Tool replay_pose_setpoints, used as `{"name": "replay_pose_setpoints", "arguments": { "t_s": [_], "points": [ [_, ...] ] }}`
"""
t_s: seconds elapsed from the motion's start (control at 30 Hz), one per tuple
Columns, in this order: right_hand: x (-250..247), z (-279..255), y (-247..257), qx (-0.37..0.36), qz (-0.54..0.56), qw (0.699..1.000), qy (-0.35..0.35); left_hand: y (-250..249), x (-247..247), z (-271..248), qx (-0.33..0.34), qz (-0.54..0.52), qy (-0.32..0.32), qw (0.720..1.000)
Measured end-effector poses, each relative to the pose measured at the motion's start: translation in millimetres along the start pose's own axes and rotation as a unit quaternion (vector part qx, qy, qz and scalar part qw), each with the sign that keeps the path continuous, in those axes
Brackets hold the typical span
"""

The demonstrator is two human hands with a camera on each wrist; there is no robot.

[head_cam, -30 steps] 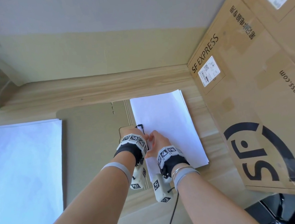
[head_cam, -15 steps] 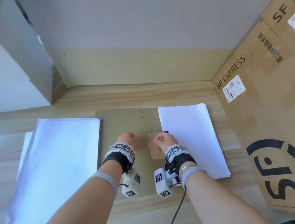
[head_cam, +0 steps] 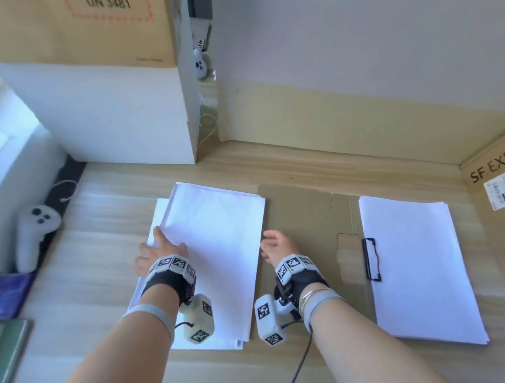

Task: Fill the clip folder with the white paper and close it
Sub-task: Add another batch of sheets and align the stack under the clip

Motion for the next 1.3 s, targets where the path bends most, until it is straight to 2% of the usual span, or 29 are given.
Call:
{"name": "replay_pose_setpoints", "arguments": {
  "t_s": [0.1, 0.2, 0.27, 0.37, 0.43, 0.5, 0.6, 0.7, 0.8, 0.93, 1.03, 1.1, 1.2, 1.3],
  "points": [
    [9.5, 2.9, 3.6, 0.016, 0.013, 1.0, 0.005, 2.6, -7.5, 10.2, -0.007, -0.023, 0.002, 1.0],
    [13.5, 3.6, 6.3, 0.044, 0.051, 0.997, 0.025, 2.1, -9.8, 25.2, -0.014, -0.091, 0.075, 0.993],
    [14.2, 2.9, 6.6, 0.055, 0.066, 0.996, 0.041, 1.0, -11.8, 29.5, 0.014, -0.094, 0.108, 0.99],
    [12.2, 2.9, 4.1, 0.058, 0.083, 0.994, 0.052, 3.7, -15.6, 32.7, 0.044, -0.088, 0.122, 0.988],
    [11.3, 2.2, 1.7, 0.059, 0.09, 0.993, 0.054, 3.7, -18.7, 32.3, 0.053, -0.14, 0.135, 0.979],
    [10.9, 2.2, 1.1, 0.04, 0.053, 0.997, 0.05, -0.6, -20.7, 32.7, 0.069, -0.201, 0.126, 0.969],
    [7.2, 4.2, 4.1, 0.002, 0.007, 1.0, 0.027, -13.8, -27.0, 17.5, 0.112, -0.316, 0.127, 0.934],
    [-8.0, -4.6, 23.8, -0.047, 0.062, 0.997, -0.009, -27.3, -38.4, 3.1, 0.145, -0.408, 0.132, 0.892],
    [-29.2, -14.3, 50.6, -0.104, 0.114, 0.987, -0.053, -40.3, -51.7, 0.2, 0.169, -0.476, 0.104, 0.857],
    [-64.1, -28.3, 84.6, -0.163, 0.13, 0.97, -0.124, -68.7, -77.0, -24.6, 0.218, -0.545, 0.075, 0.806],
    [-93.0, -37.5, 94.7, -0.174, 0.144, 0.96, -0.168, -90.9, -88.9, -48.0, 0.268, -0.577, 0.089, 0.766],
    [-106.9, -43.1, 92.2, -0.176, 0.179, 0.951, -0.181, -98.9, -87.7, -59.6, 0.295, -0.574, 0.119, 0.754],
    [-116.8, -53.1, 78.5, -0.162, 0.218, 0.947, -0.169, -100.0, -72.1, -64.9, 0.288, -0.558, 0.169, 0.76],
    [-116.8, -59.4, 61.1, -0.109, 0.208, 0.96, -0.15, -92.7, -50.6, -66.5, 0.257, -0.491, 0.197, 0.809]
  ]
}}
Point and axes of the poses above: each hand's wrist, its own z-axis towards the middle knuckle, its own x-axis out of the palm, y = z × x, the point moved 5 cm from there along z, towards the middle knuckle, and after that the axes turned 2 degrees about -y, right-handed, at the moved point
